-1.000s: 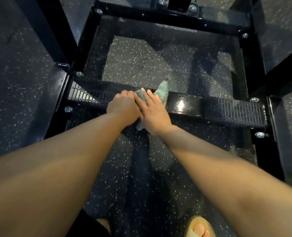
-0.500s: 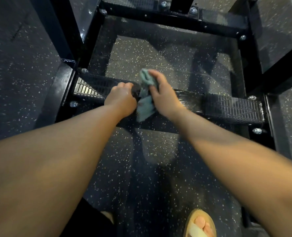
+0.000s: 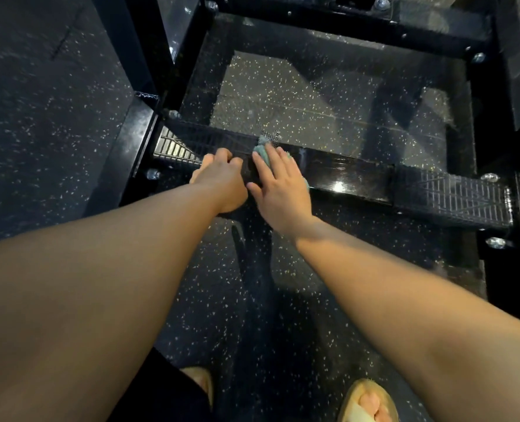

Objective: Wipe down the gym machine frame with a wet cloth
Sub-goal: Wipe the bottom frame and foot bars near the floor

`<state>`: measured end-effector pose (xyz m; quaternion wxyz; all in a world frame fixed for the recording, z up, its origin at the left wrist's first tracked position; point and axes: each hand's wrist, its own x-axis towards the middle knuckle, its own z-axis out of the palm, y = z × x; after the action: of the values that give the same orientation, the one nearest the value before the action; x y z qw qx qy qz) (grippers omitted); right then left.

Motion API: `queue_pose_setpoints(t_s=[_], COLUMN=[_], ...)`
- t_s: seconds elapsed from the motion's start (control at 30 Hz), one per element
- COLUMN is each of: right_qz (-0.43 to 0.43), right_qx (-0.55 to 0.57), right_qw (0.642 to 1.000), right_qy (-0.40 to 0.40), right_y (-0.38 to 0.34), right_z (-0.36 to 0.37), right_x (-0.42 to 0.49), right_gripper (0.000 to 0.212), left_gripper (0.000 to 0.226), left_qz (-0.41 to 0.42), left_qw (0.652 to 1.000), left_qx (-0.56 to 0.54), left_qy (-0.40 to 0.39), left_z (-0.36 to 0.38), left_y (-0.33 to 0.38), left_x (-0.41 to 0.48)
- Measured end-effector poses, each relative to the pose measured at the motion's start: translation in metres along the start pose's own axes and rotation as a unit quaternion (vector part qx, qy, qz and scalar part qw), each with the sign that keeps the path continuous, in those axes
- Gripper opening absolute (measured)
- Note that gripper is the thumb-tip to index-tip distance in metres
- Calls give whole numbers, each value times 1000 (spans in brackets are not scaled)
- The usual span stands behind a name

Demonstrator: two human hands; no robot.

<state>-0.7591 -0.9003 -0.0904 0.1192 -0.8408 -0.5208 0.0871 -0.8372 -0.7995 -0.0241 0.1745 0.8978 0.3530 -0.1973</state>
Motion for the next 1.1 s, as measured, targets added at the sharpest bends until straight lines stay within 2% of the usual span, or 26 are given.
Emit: queue_pose_setpoints(t_s=[0.07, 0.1, 0.2, 0.27, 0.33, 0.43, 0.47, 0.57, 0.63, 0.73, 0.77, 0.83, 0.9, 1.0, 1.07, 1.1], right_qz=[-26, -8, 161, 213, 159, 15, 9, 106, 141, 82, 47, -1, 15, 71, 118, 125], right_qx=[-30, -42, -33, -12, -16, -29, -26, 10, 72, 176, 164, 39, -61, -35, 4, -18], right_qw=[999, 999, 986, 977, 987, 999, 1000, 994, 987, 978, 983, 999, 998, 994, 991, 991], right_qy=[6, 13, 29, 22, 37, 14, 10, 8, 36, 81, 73, 32, -11, -70, -64, -53], right_y=[20, 35, 88, 86, 60, 38, 42, 59, 47, 4, -9, -24, -23, -17, -16, -22], right_z=[-8, -15, -34, -34, -23, -15, -14, -15, -19, -20, -16, -1, 6, -3, -9, -8], right_x=[-1, 0, 4, -2, -10, -17, -8, 25, 34, 21, 17, 20, 40, 81, 98, 96], right_gripper=[52, 49, 43, 47, 51, 51, 51, 47, 42, 39, 41, 48, 55, 53, 50, 50], left_gripper=[57, 57, 55, 52, 48, 49, 50, 55, 56, 55, 55, 60, 66, 67, 66, 65], left_qz=[7, 11, 21, 20, 3, -48, -58, -39, -16, -9, -13, -23, -31, -37, -36, -34], left_qw=[1000, 1000, 999, 999, 999, 997, 997, 998, 998, 997, 997, 997, 997, 997, 998, 998], left_qx=[2, -2, -15, -26, -31, -49, -45, -42, -58, -64, -62, -68, -68, -62, -58, -56], left_qy=[-16, -20, -25, -15, 19, 32, 26, 5, 7, 37, 39, 23, 15, 11, 2, 1], left_z=[0, 0, -2, -3, -5, -6, -6, -5, -6, -10, -10, -8, -4, -3, -3, -4], left_y=[-3, -5, -7, -8, -14, -28, -35, -56, -67, -78, -82, -87, -86, -81, -82, -83], left_x=[0, 0, 2, 3, 5, 4, 3, 0, -3, -4, -4, -5, -5, -3, -1, 0])
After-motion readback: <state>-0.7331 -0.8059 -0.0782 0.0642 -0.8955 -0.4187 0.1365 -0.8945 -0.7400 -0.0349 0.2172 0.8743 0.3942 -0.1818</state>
